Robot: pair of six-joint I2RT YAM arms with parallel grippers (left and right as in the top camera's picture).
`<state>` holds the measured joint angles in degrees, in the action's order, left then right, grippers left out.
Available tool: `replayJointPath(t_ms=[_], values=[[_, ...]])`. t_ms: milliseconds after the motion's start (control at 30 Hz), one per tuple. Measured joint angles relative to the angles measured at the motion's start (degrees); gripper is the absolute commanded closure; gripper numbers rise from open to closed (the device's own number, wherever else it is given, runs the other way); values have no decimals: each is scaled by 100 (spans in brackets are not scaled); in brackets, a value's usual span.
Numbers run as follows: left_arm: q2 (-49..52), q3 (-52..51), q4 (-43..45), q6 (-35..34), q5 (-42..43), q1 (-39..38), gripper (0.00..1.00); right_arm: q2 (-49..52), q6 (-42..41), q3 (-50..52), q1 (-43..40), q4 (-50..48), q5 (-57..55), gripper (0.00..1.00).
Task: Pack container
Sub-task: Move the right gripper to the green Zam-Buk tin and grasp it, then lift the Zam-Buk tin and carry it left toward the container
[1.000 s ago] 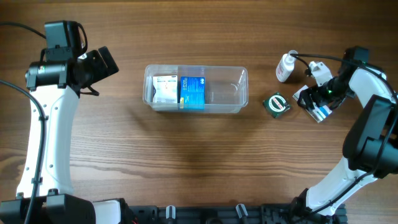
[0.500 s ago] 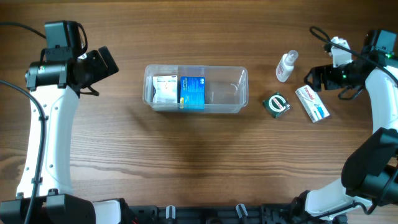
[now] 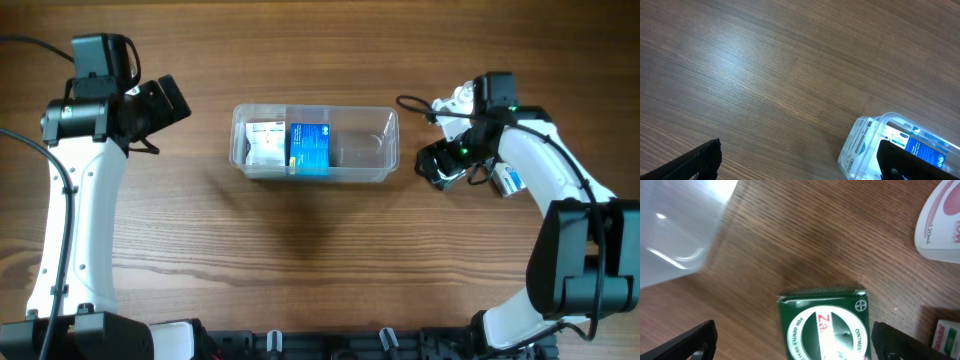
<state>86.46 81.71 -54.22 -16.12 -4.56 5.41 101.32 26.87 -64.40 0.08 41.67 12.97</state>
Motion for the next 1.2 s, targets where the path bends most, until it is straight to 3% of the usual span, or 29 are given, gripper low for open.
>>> replayJointPath(t_ms=[333, 500, 733, 833, 900, 1000, 1200], values=[[0, 0, 0, 0, 0, 0, 0, 0, 168, 859, -4, -1268, -437, 0], [0, 0, 0, 0, 0, 0, 0, -2, 186, 1027, -4, -1390, -472, 0], [0, 0, 0, 0, 0, 0, 0, -2, -599, 1027, -4, -1451, -531, 1], [0, 0, 0, 0, 0, 0, 0, -2, -675, 1027, -4, -1443, -616, 7], [0, 0, 0, 0, 0, 0, 0, -2, -704, 1027, -4, -1408, -723, 20], [0, 0, 0, 0, 0, 0, 0, -2, -717, 1025, -7, -1364, -811, 27], [0, 0, 0, 0, 0, 0, 0, -2, -1091, 1025, -4, -1346, -857, 27]])
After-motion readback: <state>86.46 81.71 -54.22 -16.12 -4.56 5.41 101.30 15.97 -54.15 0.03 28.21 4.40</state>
